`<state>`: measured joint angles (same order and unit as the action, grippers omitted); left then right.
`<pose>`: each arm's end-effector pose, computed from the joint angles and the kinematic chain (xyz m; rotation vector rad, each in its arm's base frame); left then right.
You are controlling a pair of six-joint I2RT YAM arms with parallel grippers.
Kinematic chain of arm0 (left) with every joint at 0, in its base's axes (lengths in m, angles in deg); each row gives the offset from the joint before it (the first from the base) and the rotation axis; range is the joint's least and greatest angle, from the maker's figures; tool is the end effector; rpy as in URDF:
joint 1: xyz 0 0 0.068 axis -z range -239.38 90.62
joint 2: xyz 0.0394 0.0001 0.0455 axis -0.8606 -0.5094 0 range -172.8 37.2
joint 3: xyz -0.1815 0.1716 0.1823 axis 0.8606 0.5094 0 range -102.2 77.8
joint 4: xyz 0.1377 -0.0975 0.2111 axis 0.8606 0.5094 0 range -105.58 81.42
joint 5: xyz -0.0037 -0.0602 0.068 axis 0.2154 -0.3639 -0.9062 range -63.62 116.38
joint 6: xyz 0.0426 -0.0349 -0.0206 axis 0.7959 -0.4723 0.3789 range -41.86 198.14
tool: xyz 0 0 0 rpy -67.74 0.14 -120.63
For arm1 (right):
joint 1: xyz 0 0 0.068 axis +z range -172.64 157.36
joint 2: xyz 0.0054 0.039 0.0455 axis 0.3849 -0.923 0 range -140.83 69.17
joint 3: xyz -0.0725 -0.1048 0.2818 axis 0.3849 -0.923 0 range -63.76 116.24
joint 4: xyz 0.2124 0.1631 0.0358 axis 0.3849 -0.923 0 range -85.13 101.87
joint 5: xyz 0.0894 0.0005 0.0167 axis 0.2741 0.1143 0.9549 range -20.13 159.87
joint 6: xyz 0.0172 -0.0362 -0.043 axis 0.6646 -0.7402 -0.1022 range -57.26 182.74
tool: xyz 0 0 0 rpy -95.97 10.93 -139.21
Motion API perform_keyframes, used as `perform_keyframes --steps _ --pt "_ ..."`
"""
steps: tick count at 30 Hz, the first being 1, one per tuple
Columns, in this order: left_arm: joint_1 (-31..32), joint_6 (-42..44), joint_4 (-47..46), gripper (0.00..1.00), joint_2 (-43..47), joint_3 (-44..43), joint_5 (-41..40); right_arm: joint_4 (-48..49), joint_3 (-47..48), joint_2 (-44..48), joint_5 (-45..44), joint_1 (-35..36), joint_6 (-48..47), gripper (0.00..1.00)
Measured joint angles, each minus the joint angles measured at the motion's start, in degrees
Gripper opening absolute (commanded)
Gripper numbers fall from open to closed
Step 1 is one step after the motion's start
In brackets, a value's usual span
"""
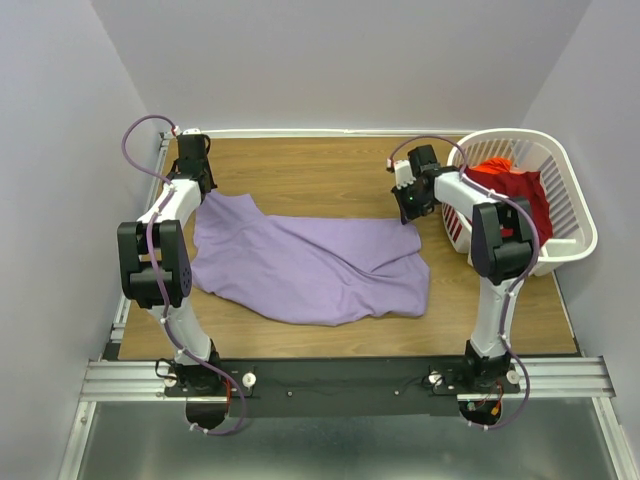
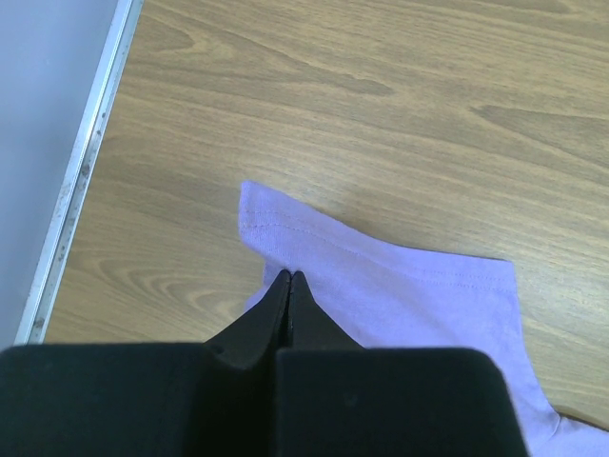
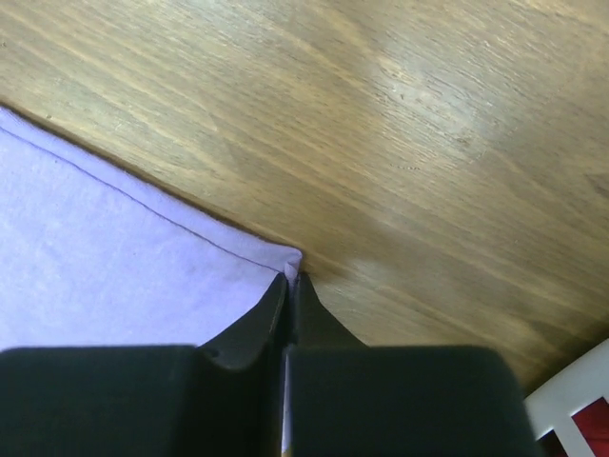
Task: Fold and stack the t-shirts
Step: Flatten the tshirt out
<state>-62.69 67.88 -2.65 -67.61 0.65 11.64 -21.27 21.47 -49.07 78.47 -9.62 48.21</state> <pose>0.4363 0.0362 0.2651 -0.4001 2.2258 0.2286 0.4425 0.1087 0.1847 -0.6886 2.6286 0.1965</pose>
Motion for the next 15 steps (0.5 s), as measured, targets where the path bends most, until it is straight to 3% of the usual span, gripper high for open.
perform_keyframes --steps 6,15 --pt "0.0 0.1 -0.4 0.00 0.1 -0.2 0.0 -3.5 4.2 -1.7 -0.5 0.0 0.7 0.01" --pt "0.0 0.7 1.7 0.00 6.7 -10.1 -0.3 -7.8 24.9 0.5 -9.1 0.0 4.5 0.00"
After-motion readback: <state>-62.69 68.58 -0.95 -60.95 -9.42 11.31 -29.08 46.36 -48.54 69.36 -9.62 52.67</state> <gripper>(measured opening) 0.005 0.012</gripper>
